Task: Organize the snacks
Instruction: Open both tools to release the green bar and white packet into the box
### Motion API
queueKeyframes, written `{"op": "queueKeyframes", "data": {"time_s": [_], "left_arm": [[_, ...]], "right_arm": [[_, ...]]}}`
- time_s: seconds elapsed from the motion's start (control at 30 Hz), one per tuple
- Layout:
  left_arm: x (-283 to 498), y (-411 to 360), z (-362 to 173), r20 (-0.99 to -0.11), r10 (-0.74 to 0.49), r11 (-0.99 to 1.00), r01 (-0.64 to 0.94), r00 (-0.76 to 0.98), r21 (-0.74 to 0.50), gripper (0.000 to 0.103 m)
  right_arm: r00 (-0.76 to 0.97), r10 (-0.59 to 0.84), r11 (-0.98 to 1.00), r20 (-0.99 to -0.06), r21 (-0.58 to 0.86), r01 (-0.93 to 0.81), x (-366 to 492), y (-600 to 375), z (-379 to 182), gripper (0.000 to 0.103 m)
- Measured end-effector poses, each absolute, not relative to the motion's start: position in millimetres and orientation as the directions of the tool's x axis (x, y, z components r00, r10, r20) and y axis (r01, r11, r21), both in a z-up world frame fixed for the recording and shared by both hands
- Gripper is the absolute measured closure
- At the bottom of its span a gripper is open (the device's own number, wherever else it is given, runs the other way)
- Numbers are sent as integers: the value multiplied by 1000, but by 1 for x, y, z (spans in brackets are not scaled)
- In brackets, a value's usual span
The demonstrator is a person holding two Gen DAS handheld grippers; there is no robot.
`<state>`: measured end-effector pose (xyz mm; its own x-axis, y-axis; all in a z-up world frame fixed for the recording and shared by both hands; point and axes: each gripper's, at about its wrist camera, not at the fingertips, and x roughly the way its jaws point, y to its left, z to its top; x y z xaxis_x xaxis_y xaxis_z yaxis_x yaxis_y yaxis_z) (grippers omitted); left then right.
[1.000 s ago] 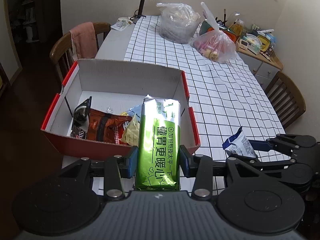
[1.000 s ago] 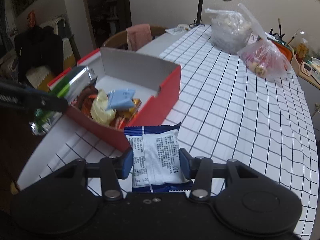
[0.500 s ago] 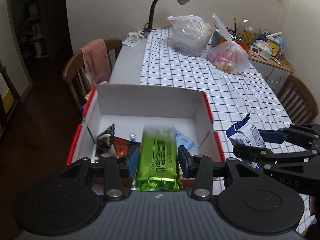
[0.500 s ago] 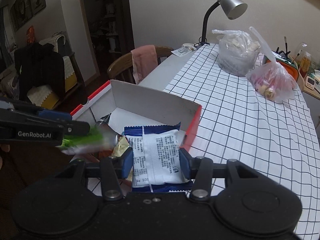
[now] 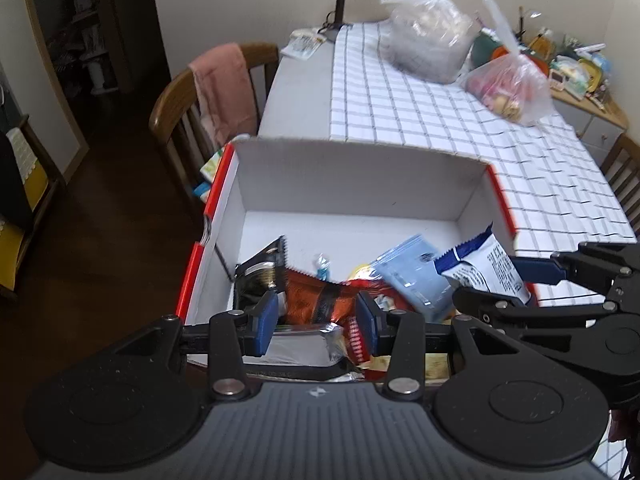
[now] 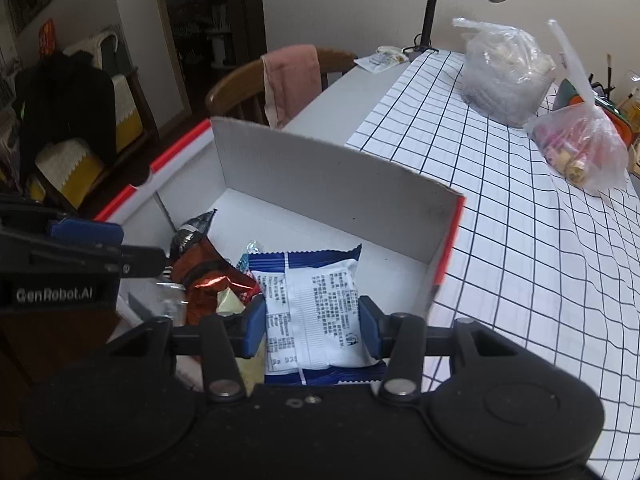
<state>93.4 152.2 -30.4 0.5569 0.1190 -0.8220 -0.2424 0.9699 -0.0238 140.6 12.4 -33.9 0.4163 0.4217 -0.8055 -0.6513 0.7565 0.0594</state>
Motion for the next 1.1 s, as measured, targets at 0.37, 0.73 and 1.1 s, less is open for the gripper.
{"op": "queueKeyframes", "data": {"time_s": [0.37,0.73,1.1], "left_arm": [[98,163,-59,-850,113,968,-250,515,-23,61],[84,158,-47,-817,112,968,-247,565,-39,42],[58,148,-20,-765,110,970,-238,634,-57,30]], "right_arm": [[394,423,762,-816,85,-642,143,15,-43,49],[427,506,758,-749,150,-635,129,-10,-13,24],[455,585,739,-671,211,-639,104,-33,19,14]]}}
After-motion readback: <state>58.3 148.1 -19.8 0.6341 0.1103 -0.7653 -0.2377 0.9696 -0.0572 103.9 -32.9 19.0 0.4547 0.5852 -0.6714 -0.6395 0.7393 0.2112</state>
